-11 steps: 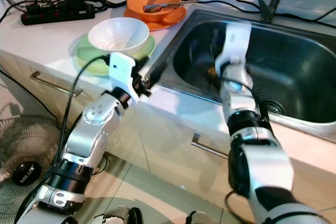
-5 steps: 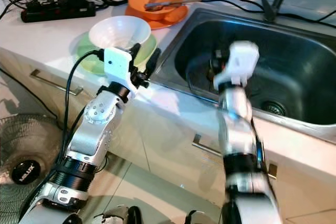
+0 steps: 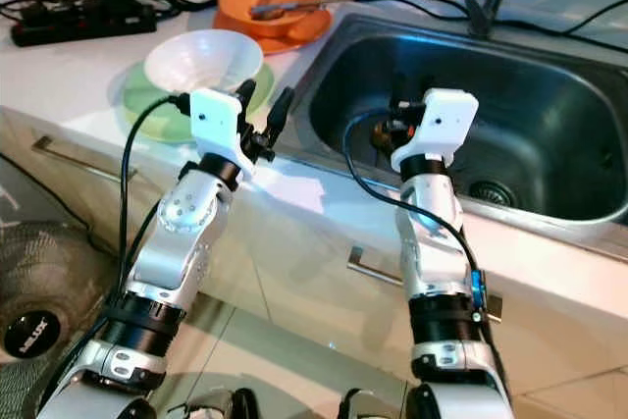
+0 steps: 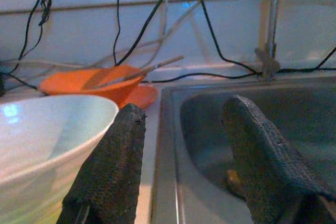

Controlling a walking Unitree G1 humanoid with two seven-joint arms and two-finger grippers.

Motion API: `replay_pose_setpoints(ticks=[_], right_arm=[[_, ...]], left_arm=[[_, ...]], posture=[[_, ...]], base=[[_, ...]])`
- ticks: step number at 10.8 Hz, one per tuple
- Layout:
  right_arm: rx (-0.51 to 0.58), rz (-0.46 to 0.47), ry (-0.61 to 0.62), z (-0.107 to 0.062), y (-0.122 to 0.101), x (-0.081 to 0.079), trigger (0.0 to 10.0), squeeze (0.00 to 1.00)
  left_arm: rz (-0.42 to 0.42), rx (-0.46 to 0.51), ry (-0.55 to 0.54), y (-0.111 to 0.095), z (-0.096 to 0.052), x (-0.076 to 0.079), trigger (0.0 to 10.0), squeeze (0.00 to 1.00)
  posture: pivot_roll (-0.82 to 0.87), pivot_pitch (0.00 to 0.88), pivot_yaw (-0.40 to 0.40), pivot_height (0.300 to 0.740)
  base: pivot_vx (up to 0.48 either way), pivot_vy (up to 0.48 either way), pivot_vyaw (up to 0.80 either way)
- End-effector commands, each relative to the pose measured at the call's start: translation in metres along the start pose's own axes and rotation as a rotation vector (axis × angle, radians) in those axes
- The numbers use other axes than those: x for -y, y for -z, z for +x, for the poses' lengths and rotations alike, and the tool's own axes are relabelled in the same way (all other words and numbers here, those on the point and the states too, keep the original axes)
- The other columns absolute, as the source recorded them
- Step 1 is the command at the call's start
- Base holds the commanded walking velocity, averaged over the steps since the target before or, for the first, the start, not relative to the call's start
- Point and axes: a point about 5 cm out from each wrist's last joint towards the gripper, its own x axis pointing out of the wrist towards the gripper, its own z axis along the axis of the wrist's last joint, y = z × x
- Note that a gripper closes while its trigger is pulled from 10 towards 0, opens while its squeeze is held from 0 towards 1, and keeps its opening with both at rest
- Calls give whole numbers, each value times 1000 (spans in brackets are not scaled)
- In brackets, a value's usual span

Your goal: Kitchen organization

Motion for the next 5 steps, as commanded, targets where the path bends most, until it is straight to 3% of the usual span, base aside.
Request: replay_pose_setpoints(ticks=[1,2,5], right_arm=[[-7,14,-17,-3,0,-8,10000,0],[-15,27,-21,-3,1,-10,10000,0],[-41,55,14,-1,1,-5,10000,0]], left_arm=[[19,12,-10,-2,2,-3,10000,0],[19,12,-8,-3,2,-3,10000,0],[24,13,8,-2,3,2,10000,0]], posture=[[-11,85,38,740],[-11,87,39,740],[-12,93,42,740]], base=[[0,326,0],[0,330,0],[0,329,-783]])
